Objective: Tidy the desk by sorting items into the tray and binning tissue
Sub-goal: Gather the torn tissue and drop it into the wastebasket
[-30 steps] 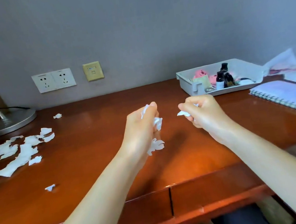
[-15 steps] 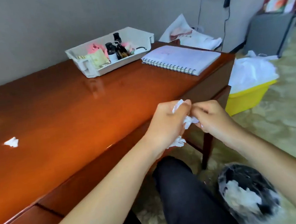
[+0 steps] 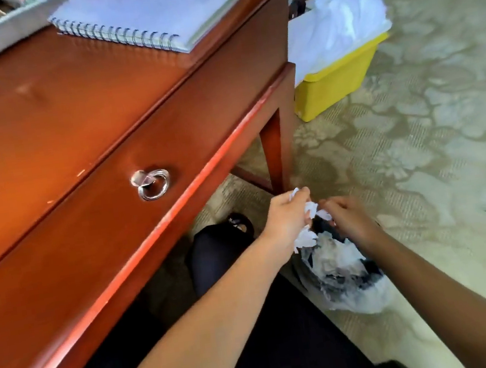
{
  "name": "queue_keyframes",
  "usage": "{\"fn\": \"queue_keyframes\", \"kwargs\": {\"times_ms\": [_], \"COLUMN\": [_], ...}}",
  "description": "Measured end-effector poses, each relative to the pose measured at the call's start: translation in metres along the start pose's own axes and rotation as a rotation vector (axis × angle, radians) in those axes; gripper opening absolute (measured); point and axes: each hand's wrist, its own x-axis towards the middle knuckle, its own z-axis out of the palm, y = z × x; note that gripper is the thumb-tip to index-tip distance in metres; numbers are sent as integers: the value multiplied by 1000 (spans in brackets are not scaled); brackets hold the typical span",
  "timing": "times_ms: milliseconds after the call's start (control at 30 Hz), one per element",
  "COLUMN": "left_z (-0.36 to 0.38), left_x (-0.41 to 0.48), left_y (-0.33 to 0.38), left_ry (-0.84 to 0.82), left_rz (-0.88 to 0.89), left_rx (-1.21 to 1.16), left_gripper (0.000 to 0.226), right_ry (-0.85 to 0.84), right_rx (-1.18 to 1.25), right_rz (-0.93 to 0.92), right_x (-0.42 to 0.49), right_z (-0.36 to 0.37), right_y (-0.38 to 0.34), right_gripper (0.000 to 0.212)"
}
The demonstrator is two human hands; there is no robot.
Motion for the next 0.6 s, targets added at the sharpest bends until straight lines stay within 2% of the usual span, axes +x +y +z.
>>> {"fn": "queue_keyframes", "kwargs": {"times_ms": [167,333,433,600], "left_z": [41,69,79,91], "left_x": [61,109,125,131], "left_y": [-39,-79,-93,-110], "left_ry": [78,222,261,278], "left_rz": [-180,-292,-308,-246], "left_rx": [94,40,79,167], "left_gripper": [38,28,30,40], "right_ry": [51,101,101,89], "right_rx": [31,42,36,-37], "right_rz": [199,339,398,414], "right_x": [22,39,50,66], "right_z": [-14,-23,-26,-29], "right_y": [52,89,105,121], "right_gripper": [27,27,38,31]}}
